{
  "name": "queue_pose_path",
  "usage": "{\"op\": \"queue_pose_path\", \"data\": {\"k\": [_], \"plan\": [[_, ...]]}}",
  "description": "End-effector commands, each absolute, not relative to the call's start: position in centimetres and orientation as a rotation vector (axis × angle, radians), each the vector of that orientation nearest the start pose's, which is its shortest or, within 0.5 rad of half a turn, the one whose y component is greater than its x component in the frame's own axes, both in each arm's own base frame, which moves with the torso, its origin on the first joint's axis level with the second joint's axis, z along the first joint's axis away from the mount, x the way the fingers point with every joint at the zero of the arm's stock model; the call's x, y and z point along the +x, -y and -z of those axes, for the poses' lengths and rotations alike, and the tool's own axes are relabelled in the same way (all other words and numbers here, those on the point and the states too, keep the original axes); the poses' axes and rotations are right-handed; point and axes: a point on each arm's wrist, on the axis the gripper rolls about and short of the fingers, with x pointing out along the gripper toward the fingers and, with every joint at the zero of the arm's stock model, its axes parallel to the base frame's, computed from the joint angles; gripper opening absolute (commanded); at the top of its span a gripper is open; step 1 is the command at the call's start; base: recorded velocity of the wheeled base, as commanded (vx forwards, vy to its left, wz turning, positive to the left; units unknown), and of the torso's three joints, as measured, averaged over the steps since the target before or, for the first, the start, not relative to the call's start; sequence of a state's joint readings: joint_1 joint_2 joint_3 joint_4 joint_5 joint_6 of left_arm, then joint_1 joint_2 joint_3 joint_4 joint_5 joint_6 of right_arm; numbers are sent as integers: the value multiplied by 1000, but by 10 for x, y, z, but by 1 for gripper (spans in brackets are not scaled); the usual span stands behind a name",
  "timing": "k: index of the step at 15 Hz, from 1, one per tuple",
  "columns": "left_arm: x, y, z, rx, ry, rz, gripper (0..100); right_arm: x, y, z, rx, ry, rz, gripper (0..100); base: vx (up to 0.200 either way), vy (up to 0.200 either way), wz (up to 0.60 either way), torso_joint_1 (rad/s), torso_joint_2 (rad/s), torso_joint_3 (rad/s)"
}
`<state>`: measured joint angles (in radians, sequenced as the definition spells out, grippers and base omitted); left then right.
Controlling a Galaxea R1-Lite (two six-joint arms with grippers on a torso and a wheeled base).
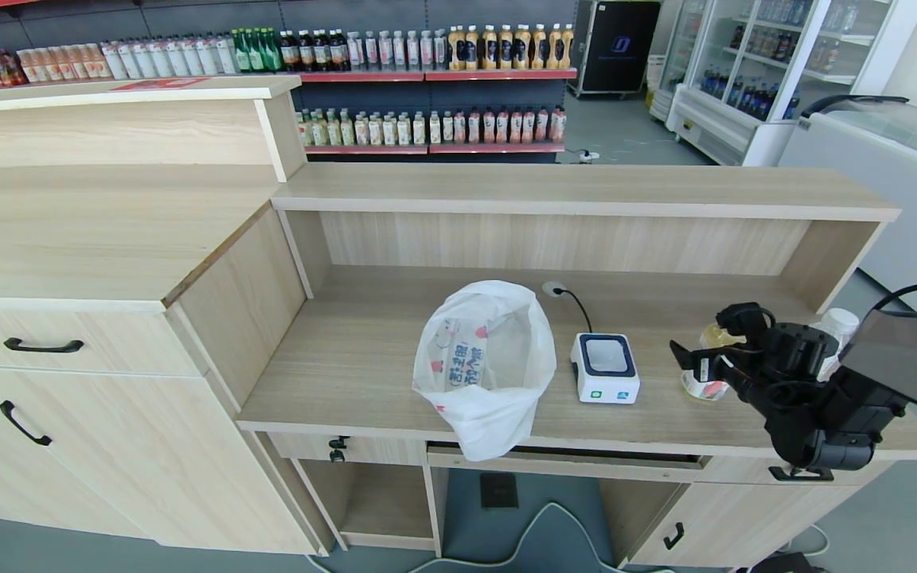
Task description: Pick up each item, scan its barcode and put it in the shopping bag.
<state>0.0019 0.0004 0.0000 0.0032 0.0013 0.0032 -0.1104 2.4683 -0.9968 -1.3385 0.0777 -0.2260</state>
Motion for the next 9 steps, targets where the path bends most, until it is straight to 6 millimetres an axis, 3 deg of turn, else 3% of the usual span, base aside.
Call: {"op": "queue_pose_path", "data": {"k": [1,4,5,9], "plan": [[-23,0,-75,3,-3,-3,100,428,44,-1,-218,-145,13,100,0,0,0,0,0,0],[-23,0,-75,3,-3,-3,100,432,45,11,-248,-163,6,100,0,0,0,0,0,0],[-23,0,-75,3,-3,-3,100,434,45,10,-244,-151,-3,0,0,0,0,0,0,0],[-23,0,-75,3,-3,-3,100,439,46,7,-243,-152,-7,0,0,0,0,0,0,0]]}}
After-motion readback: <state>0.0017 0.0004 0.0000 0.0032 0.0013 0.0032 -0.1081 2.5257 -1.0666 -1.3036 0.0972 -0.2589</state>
